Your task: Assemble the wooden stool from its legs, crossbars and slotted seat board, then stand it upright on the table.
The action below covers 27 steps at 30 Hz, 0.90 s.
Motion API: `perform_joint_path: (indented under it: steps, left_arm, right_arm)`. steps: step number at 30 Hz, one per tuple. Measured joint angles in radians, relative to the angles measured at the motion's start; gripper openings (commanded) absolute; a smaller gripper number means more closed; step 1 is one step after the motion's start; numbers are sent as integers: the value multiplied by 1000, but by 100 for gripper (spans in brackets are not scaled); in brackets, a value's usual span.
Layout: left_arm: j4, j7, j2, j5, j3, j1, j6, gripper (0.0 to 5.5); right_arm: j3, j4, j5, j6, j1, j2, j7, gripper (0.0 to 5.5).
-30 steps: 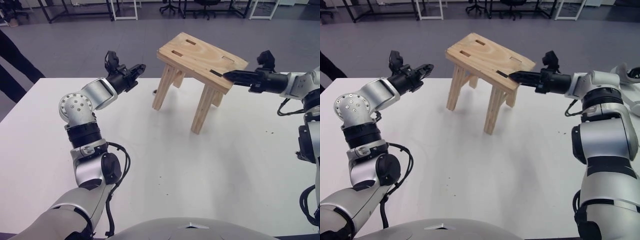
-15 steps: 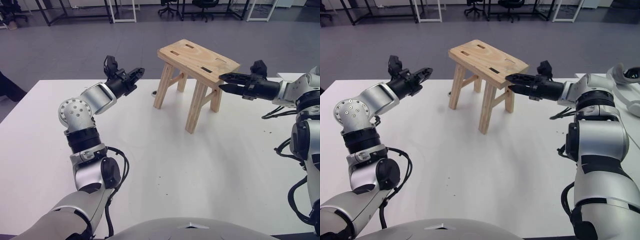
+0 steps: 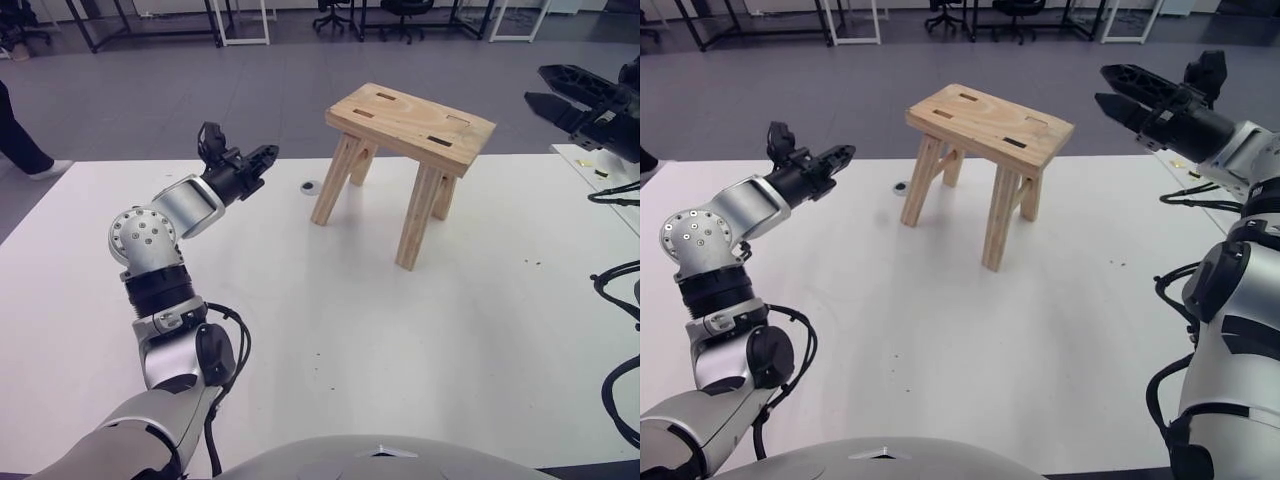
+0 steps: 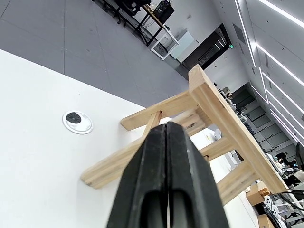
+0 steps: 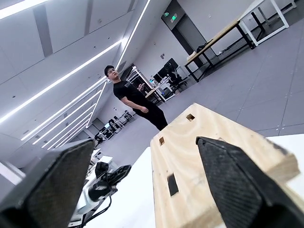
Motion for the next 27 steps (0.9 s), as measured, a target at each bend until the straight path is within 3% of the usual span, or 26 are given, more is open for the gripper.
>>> perform_joint_path:
  steps: [4,7,9,13,15,17,23,27]
  left_arm:
    - [-23,-17,8,3,-5,-2,-48,0]
    - [-85,-59,7,40,-51,-2,-138,0]
    - [-149,-99,8,96,-101,4,-236,0]
    - [-318,-200,-15,192,-217,172,-439,0]
    - [-416,-271,-70,243,-293,410,-559,0]
    - [-461,-310,-127,284,-348,612,-651,0]
    - [-402,-309,-146,505,-485,792,-830,0]
    - [-323,-290,-129,634,-511,840,-928,0]
  right_arm:
    - [-126,-403,152,39,15,126,-185,399]
    - [-135,-697,198,20,94,286,-334,399]
    - [-54,-943,160,-56,245,398,-435,399]
    - [243,-1285,68,-180,802,511,-487,399]
    - [331,-1358,24,-241,1122,519,-489,399]
    - [335,-1404,-2,-308,1261,517,-490,399]
    - [328,-1289,-176,-539,1279,546,-633,399]
    - [289,-1203,-222,-622,1283,584,-719,399]
